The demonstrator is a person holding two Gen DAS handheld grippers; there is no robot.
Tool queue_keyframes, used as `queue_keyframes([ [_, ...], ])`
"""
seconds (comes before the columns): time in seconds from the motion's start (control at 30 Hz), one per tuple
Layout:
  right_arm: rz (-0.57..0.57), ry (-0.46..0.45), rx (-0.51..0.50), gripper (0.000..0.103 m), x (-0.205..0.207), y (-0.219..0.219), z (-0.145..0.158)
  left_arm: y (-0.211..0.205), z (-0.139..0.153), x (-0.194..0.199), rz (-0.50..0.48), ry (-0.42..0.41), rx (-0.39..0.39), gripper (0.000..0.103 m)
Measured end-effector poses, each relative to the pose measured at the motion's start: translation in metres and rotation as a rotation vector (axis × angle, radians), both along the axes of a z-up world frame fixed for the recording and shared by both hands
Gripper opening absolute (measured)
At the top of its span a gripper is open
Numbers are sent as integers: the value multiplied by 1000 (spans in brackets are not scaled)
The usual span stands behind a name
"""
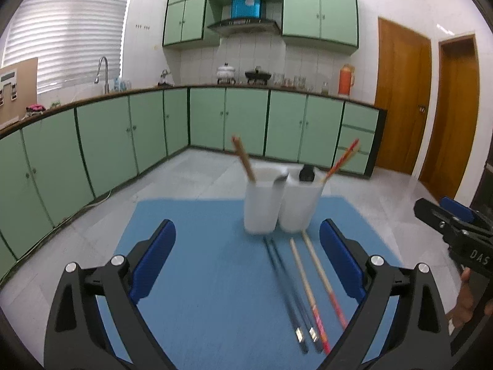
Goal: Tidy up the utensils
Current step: 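Move both open tools back over the remaining chopsticks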
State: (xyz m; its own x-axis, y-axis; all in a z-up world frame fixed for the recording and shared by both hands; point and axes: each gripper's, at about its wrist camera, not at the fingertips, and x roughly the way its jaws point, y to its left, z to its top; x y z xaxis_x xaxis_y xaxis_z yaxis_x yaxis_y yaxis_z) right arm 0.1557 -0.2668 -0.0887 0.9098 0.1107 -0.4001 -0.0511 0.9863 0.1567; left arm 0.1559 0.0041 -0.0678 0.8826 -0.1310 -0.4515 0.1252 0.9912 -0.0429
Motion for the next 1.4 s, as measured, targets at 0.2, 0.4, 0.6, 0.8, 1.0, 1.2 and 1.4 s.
queue_keyframes([
  [0.2,11,104,-33,93,-19,10,-40,10,-34,-13,13,82,34,92],
  [0.4,42,198,-75,85,-29,31,-81,11,-55,-19,17,139,45,92],
  [0.6,69,271,-107,69,-29,44,-110,8,-74,-24,0,186,51,92],
  [0.8,84,339,-101,45,-29,47,-135,7,-86,-24,-1,217,60,92],
  [1.0,93,384,-109,33,-25,50,-145,7,-91,-23,5,235,51,92],
  [1.2,88,423,-104,29,-19,51,-149,4,-93,-20,-7,248,47,92],
  [1.4,78,438,-126,22,-10,56,-151,-1,-96,-21,-25,257,48,92],
])
